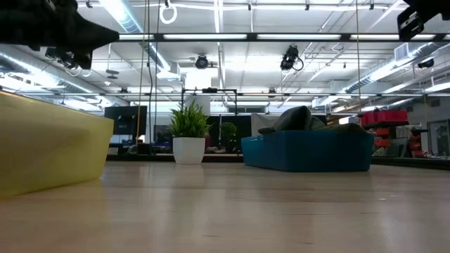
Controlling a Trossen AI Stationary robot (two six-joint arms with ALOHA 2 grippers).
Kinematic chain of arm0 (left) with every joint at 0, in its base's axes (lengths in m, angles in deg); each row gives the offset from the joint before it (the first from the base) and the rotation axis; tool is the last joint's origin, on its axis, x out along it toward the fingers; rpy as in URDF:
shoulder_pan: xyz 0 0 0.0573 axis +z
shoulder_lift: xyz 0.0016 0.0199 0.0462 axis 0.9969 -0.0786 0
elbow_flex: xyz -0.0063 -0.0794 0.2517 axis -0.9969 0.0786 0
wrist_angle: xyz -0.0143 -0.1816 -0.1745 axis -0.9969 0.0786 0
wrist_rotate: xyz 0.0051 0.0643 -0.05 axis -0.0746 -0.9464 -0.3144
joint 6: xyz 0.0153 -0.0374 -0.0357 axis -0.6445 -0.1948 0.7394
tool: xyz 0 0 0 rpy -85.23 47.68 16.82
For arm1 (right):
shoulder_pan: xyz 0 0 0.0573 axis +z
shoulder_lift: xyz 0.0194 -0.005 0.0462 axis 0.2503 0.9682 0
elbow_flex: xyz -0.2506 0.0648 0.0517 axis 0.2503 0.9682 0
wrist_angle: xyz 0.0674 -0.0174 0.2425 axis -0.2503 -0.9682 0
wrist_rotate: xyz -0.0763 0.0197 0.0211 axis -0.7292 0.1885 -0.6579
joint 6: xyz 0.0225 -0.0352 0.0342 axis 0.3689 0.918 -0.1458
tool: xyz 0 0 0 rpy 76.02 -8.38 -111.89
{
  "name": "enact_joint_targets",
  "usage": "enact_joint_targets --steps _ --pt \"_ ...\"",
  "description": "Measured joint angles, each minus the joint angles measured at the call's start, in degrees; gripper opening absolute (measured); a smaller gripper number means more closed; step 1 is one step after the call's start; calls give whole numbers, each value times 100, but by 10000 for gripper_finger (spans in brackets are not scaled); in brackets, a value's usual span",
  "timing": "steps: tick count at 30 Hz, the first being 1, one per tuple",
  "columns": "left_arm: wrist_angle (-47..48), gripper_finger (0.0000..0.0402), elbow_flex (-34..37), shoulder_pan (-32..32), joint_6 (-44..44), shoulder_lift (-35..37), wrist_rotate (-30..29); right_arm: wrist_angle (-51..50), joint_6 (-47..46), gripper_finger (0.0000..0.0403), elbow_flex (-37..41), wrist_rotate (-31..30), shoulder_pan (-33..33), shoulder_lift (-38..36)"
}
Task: Pick & Place hat
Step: Return to Home Position
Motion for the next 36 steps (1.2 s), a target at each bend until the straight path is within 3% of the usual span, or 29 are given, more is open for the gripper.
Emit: enact_joint_targets --steps 7,11,22,29,36 --pt "-384 7 683 281 -29 785 241 876 769 8 404 -90 -1 26" --pt "-1005 7 1000 469 -192 756 587 1302 1106 8 866 -96 -30 -1" --pt "-1099 7 1064 1284 -195 762 858 2119 1284 8 1784 55 -706 -5" --pt "-1007 7 1066 1644 -467 760 1008 2254 1332 8 2209 706 -1468 -3" --pt "-728 7 1068 1850 51 758 1004 2160 1145 8 2196 2274 -2042 5"
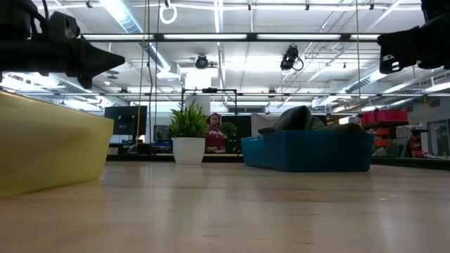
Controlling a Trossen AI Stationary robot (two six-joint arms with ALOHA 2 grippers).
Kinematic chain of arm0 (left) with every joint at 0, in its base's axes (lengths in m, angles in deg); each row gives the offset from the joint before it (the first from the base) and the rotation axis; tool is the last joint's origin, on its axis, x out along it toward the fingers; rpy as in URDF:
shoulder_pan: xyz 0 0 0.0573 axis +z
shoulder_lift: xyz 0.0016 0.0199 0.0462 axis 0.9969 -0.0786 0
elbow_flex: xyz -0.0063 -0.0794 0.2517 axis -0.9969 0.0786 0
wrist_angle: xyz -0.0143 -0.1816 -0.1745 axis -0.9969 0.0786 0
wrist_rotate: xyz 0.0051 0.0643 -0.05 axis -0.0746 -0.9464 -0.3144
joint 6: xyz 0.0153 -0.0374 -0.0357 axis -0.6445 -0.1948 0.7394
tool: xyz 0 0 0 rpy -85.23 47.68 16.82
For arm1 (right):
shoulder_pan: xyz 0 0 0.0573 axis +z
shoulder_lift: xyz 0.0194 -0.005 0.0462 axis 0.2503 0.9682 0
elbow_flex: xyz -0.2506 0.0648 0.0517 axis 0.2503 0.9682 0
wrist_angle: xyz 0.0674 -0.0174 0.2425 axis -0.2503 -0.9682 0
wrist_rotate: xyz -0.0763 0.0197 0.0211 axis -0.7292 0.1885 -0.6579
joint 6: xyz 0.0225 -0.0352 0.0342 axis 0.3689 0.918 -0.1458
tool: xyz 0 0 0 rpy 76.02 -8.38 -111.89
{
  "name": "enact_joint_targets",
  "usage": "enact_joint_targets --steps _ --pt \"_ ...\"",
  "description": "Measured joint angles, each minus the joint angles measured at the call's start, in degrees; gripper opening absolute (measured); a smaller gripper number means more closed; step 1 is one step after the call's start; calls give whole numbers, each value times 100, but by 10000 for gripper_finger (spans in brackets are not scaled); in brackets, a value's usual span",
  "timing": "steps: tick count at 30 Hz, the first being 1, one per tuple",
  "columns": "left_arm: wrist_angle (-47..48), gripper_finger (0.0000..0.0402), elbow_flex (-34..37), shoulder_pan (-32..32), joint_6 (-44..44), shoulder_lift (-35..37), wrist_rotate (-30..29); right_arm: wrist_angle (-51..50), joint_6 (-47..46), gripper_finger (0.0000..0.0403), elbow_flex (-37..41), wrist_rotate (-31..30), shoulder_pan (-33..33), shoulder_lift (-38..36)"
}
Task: Pick & Place hat
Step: Return to Home Position
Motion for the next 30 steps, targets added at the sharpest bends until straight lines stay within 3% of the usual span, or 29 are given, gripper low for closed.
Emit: enact_joint_targets --steps 3,8,30 --pt "211 7 0 0 347 0 0 -58 -247 9 0 486 -88 4" --pt "344 7 0 -2 464 2 -5 -61 -595 13 0 423 -138 32" --pt "336 7 4 -2 479 0 -9 -56 -525 11 0 395 -136 35"
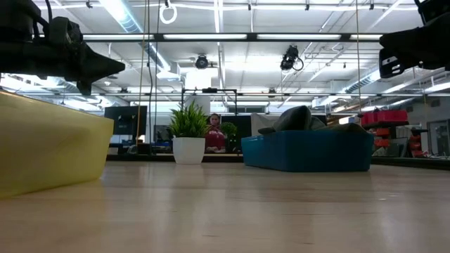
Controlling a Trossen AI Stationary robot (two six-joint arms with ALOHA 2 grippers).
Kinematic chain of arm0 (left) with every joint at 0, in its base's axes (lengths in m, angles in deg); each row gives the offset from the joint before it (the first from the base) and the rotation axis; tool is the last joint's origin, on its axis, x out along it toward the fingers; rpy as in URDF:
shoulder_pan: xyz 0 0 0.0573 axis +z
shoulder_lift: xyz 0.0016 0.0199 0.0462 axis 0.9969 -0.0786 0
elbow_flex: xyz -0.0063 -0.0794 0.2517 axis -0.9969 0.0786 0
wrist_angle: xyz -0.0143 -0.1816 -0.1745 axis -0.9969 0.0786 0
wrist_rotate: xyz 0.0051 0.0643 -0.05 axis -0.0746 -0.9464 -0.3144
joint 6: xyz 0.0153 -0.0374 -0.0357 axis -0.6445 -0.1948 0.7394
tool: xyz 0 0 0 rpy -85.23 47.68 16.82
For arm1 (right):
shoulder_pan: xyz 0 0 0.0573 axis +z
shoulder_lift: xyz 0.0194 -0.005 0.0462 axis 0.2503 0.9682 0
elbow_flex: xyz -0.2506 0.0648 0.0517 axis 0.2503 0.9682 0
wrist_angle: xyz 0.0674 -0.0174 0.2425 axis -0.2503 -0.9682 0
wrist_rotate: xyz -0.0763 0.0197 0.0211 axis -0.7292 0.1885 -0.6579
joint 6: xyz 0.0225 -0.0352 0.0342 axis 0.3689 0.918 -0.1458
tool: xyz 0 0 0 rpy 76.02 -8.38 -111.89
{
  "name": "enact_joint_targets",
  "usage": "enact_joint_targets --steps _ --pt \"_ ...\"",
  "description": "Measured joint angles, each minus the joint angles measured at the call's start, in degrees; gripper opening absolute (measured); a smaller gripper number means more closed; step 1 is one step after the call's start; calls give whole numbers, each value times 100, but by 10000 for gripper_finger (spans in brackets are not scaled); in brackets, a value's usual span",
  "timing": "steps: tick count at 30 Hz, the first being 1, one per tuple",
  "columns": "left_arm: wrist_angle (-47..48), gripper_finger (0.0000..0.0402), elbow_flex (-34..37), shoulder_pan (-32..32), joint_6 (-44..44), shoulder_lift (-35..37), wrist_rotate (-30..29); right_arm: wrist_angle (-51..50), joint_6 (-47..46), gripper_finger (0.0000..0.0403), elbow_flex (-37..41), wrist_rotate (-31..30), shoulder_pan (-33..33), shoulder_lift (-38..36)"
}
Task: Pick & Place hat
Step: Return to Home Position
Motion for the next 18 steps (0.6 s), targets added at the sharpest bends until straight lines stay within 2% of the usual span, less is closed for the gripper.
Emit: enact_joint_targets --steps 18 --pt "-2 7 0 0 37 0 0 0 2 11 0 -2 0 2"
